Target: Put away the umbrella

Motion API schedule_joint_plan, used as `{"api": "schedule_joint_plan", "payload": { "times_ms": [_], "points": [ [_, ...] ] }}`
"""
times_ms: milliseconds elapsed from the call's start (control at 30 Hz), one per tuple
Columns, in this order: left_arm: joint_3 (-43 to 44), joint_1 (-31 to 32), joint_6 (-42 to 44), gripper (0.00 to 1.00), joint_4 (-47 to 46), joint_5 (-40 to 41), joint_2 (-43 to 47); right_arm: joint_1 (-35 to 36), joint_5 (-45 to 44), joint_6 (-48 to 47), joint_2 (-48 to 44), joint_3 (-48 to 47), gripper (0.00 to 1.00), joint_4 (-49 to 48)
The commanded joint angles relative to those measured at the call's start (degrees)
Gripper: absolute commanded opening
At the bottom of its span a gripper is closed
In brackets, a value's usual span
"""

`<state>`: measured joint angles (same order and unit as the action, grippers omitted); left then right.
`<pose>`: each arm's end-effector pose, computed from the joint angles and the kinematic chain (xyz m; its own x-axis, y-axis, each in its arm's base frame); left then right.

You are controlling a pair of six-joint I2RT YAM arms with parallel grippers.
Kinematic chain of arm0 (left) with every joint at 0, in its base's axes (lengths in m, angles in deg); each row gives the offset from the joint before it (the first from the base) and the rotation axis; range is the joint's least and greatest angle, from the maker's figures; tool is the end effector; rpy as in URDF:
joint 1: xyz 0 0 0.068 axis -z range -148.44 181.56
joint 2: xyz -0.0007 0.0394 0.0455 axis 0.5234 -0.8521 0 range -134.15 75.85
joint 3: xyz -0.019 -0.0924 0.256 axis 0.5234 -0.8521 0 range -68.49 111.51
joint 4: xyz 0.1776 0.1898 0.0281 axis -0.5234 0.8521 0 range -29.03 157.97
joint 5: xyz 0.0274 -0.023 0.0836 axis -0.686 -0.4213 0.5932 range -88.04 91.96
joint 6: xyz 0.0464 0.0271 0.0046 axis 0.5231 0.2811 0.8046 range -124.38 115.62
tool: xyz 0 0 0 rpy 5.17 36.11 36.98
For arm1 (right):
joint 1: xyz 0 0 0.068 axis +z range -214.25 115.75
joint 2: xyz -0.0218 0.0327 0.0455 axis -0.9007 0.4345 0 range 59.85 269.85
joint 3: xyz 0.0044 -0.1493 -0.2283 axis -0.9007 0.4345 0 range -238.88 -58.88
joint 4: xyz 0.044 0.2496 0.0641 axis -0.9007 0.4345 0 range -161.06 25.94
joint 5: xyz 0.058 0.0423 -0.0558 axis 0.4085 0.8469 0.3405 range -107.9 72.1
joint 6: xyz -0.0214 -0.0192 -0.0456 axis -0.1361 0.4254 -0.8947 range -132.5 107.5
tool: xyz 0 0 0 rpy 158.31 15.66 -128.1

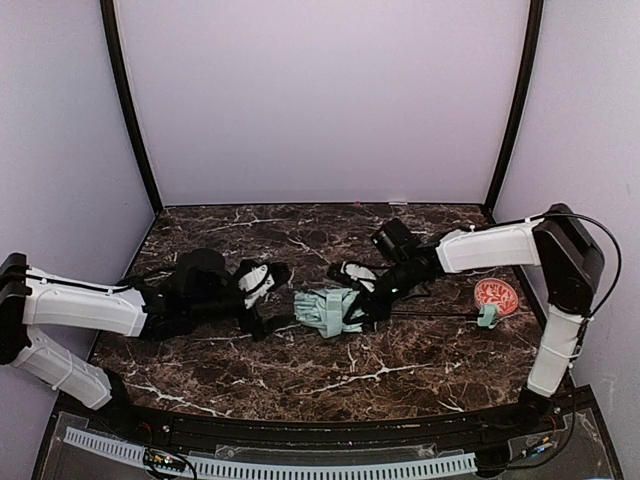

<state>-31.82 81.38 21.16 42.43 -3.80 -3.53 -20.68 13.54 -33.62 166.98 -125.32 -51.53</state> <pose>0.1856 -0.2253 0.2061 0.1149 0.5287 -0.8410 0.8531 0.3812 0.3563 0.2585 0.2714 0.1610 -0.3071 -0.7164 -0.6265 -0.9502 0.1945 0.2434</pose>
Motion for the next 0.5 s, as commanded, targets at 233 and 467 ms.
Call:
{"api": "schedule_joint_plan", "payload": {
  "times_ms": [233,467],
  "points": [
    [-0.6,-1.3,-14.0,0.67,-13.2,-7.0,8.7,-5.9,-1.3,3.2,-17.6,-12.1,0.0,6.3],
    [0.3,-1.2,-17.9,0.79,-25.2,-19.9,2.7,-5.7,-7.3,3.6,-20.0,-20.6,0.0,11.1]
  ]
}}
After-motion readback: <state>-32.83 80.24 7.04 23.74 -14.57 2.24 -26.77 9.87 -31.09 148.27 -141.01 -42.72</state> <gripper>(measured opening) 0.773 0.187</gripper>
